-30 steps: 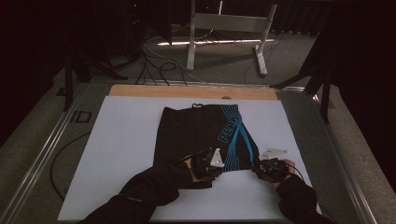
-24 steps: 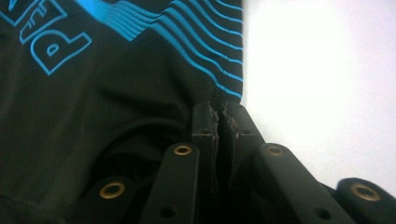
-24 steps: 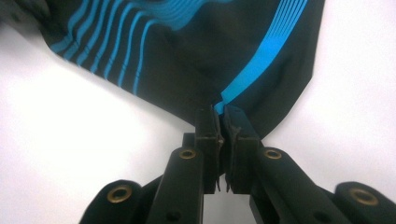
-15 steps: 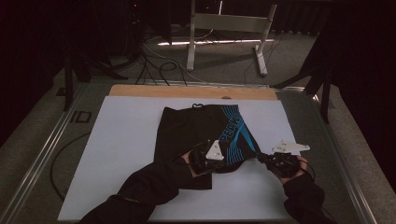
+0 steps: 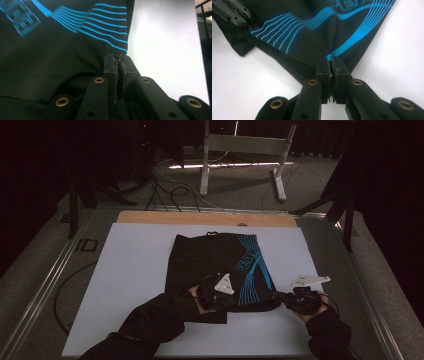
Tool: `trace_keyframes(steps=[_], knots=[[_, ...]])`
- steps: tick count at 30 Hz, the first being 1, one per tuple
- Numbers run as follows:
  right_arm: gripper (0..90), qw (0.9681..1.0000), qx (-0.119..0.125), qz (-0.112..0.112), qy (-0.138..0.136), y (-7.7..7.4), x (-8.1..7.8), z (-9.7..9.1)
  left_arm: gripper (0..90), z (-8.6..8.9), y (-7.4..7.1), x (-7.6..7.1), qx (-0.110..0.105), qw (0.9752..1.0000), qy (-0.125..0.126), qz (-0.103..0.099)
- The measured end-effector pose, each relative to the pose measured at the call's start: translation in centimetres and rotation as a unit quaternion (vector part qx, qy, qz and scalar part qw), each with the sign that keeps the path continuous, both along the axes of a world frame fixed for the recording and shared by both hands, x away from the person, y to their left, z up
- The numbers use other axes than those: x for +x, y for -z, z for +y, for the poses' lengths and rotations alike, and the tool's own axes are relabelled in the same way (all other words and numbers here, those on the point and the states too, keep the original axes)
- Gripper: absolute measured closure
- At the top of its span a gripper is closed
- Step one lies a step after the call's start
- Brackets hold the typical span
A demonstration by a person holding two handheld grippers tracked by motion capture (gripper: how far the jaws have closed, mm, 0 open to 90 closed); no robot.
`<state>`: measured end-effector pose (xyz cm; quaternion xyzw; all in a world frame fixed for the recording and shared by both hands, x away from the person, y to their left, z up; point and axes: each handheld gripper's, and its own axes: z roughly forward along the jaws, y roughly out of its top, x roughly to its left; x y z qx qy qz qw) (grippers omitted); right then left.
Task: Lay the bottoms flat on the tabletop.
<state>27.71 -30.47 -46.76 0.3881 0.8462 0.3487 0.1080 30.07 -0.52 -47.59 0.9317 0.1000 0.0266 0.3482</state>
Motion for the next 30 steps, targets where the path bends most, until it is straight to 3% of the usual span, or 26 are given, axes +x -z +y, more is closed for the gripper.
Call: trace_keyframes(steps=[5, 7, 9, 10, 11, 15, 20, 22, 24, 27, 28, 29, 30], knots=[[85.5, 0.9995, -0.008, 0.029, -0.014, 1.2, -0.3, 0.2, 83.9, 0.0, 1.0, -0.4, 0.01, 0.9999, 0.009, 0.01], [74.7, 0.9992, -0.008, 0.038, -0.009, 1.5, -0.3, 0.2, 72.9, 0.4, 1.4, -0.6, 0.0, 0.9999, 0.0, 0.014], [66.0, 0.9996, 0.001, 0.028, 0.0, 1.4, -0.4, 0.0, 56.5, 1.0, 1.3, -0.6, -0.013, 0.9998, -0.015, 0.01], [66.0, 0.9996, 0.001, 0.028, 0.0, 1.4, -0.4, 0.0, 53.4, 1.0, 1.3, -0.6, -0.013, 0.9998, -0.015, 0.01], [59.9, 0.9997, 0.0, 0.014, 0.019, 1.1, -0.6, -0.3, 50.1, 1.6, 1.1, -0.7, -0.027, 0.9994, -0.019, 0.008], [51.4, 0.9996, 0.01, 0.01, 0.026, 1.2, -1.0, -0.4, 49.5, 1.9, 1.4, -1.3, -0.029, 0.9995, -0.01, 0.005], [44.9, 0.9991, -0.003, 0.021, 0.037, 2.2, -1.3, -0.4, 51.8, 1.5, 2.5, -1.9, -0.002, 0.9999, -0.012, -0.008], [45.1, 0.9988, -0.013, 0.023, 0.041, 2.5, -1.3, -0.7, 53.7, 1.3, 2.8, -1.9, 0.004, 0.9999, -0.014, -0.007], [50.0, 0.9981, -0.015, 0.028, 0.052, 2.8, -1.1, -0.8, 57.1, 1.1, 3.0, -1.9, 0.01, 0.9998, -0.012, -0.01], [60.9, 0.9973, -0.036, 0.046, 0.046, 3.4, -0.9, -0.7, 62.6, 1.0, 3.2, -1.8, 0.017, 0.9996, -0.014, -0.017], [60.9, 0.9973, -0.036, 0.046, 0.046, 3.4, -0.9, -0.7, 64.4, 1.0, 3.2, -1.8, 0.017, 0.9996, -0.014, -0.017], [74.5, 0.9968, -0.042, 0.05, 0.047, 3.6, -0.8, -0.7, 69.7, 0.9, 3.1, -1.7, 0.018, 0.9994, -0.023, -0.018], [79.8, 0.9966, -0.04, 0.055, 0.047, 3.6, -0.7, -0.8, 70.4, 0.8, 3.1, -1.7, 0.017, 0.9995, -0.023, -0.016]])
